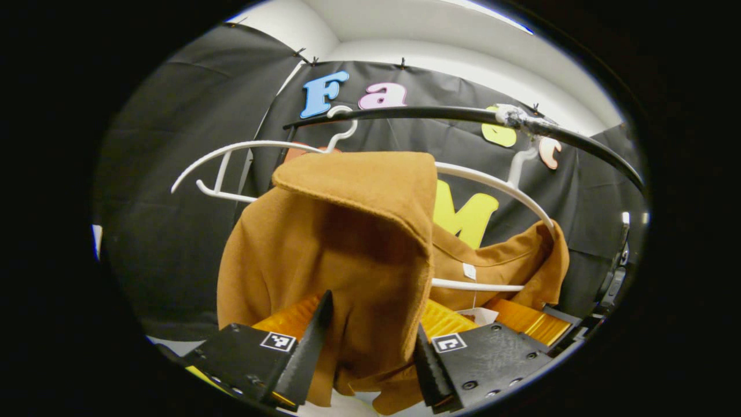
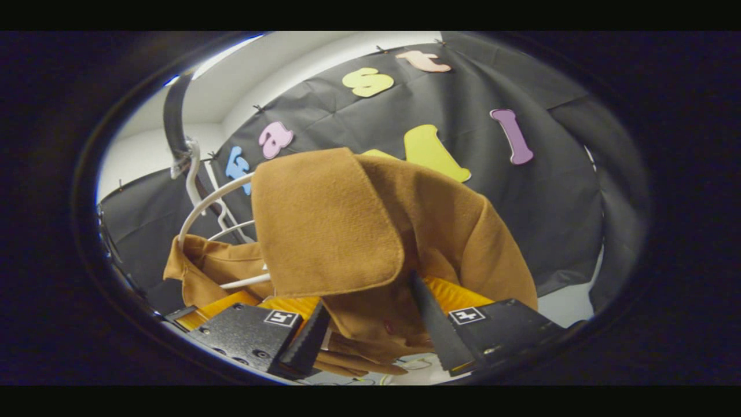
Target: Grasp the clothes on the hanger with both hands and then place them into the laundry hamper below.
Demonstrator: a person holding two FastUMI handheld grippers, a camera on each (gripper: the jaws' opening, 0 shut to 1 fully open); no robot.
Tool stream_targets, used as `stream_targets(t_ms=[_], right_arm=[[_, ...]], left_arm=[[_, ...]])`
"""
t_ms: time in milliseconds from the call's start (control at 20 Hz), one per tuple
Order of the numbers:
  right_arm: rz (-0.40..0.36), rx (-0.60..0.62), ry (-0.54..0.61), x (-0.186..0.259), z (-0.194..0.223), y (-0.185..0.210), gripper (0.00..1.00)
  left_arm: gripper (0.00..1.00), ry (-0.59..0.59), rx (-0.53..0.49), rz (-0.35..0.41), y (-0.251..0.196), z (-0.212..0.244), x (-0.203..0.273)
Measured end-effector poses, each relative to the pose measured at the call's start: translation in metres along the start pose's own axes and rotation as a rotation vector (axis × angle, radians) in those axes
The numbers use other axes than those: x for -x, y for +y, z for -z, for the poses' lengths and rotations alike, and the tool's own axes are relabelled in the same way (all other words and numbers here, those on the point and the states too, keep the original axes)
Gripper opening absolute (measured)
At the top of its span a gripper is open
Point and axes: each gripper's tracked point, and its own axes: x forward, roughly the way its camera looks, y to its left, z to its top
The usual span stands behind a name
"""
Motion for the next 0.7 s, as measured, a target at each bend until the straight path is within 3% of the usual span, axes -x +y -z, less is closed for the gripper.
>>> stream_targets(t_ms=[100, 150, 250, 400, 550, 700], right_arm=[[-0.001, -0.041, -0.001, 0.000, -0.003, -0.007, 0.73], [0.000, -0.062, -0.001, 0.002, -0.004, -0.011, 0.53], [0.006, -0.088, -0.007, 0.006, -0.009, -0.022, 0.37], [-0.006, -0.090, -0.035, 0.015, -0.021, -0.031, 0.24], [-0.029, -0.070, -0.053, 0.029, -0.029, -0.035, 0.12], [-0.016, -0.056, -0.057, 0.040, -0.037, -0.042, 0.11]], left_arm=[[0.55, 0.030, 0.012, 0.001, 0.001, 0.006, -0.006], [0.42, 0.034, 0.017, 0.000, 0.002, 0.006, -0.008], [0.17, 0.030, 0.031, 0.040, -0.001, 0.003, -0.005], [0.09, 0.031, 0.042, 0.084, 0.003, -0.003, -0.002], [0.10, 0.026, 0.020, 0.093, 0.005, -0.010, 0.009], [0.10, -0.008, 0.006, 0.090, 0.010, -0.020, 0.023]])
